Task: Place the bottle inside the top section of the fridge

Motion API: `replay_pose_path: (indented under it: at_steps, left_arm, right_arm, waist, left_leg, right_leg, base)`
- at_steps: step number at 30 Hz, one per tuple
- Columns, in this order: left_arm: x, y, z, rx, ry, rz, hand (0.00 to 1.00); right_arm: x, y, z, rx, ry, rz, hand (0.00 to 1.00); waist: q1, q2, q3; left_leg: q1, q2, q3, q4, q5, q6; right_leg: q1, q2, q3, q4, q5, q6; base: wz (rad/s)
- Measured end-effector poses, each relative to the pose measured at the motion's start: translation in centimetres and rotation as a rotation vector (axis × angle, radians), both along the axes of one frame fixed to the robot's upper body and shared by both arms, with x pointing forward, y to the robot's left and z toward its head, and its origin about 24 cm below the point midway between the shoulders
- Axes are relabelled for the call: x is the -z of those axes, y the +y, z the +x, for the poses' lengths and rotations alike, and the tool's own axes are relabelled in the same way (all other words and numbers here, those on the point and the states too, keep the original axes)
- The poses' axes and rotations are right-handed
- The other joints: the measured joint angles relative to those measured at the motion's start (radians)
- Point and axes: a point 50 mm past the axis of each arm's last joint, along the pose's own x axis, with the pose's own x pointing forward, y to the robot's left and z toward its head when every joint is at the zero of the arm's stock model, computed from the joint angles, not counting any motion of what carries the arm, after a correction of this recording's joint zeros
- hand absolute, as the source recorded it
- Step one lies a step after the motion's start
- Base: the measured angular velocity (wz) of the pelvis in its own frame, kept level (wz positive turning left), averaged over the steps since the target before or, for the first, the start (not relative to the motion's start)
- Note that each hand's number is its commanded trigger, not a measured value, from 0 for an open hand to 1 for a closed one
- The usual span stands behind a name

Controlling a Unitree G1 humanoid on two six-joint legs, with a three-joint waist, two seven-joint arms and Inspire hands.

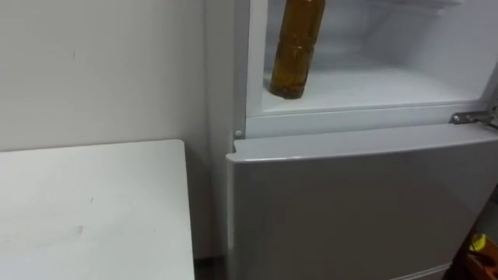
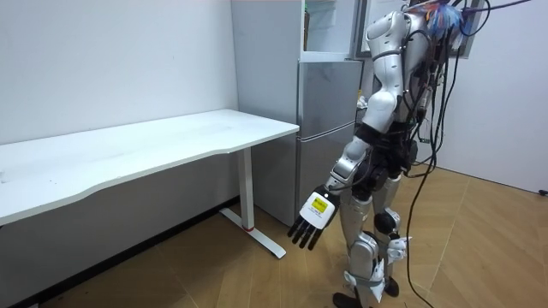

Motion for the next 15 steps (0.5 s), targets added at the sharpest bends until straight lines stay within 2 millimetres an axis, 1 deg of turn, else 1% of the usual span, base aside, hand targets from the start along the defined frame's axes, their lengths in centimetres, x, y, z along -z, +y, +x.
replay_pose_path:
  at_steps: [5,7,10,15]
  left_arm:
    - [0.0,-0.1,0.0,0.026,-0.003,-0.014,0.00]
    - [0.1,-0.2,-0.5,0.036,0.012,-0.029,0.00]
    - [0.2,-0.3,-1.0,0.050,0.037,-0.039,0.00]
    - [0.3,-0.2,-1.8,0.043,0.063,-0.050,0.00]
  right_arm:
    - [-1.4,0.0,1.1,-0.035,-0.071,-0.053,0.00]
    - [-2.3,0.2,2.0,-0.061,-0.124,-0.086,0.00]
    - [-3.0,0.3,2.5,-0.094,-0.185,-0.127,0.00]
    - [-3.9,0.6,3.4,-0.146,-0.210,-0.196,0.00]
  waist:
    - [-0.005,0.000,-0.0002]
    - [-0.014,0.004,0.0008]
    - [-0.014,0.003,0.0016]
    - [-0.018,0.001,0.0031]
  left_leg:
    - [-0.003,0.000,0.000,0.002,0.000,0.000]
    - [-0.004,0.000,0.000,0.001,0.000,0.000]
    - [-0.003,0.000,0.001,0.000,0.000,0.000]
    - [0.002,0.001,0.002,0.001,0.000,0.000]
  right_leg:
    - [0.001,0.000,0.001,0.001,0.000,0.000]
    - [0.001,0.000,0.002,0.002,0.000,-0.001]
    - [0.001,0.000,0.005,0.006,-0.001,-0.002]
    - [0.000,-0.001,0.006,0.017,-0.005,-0.003]
  base:
    - [0.00]
    - [0.00]
    - [-0.04]
    - [0.00]
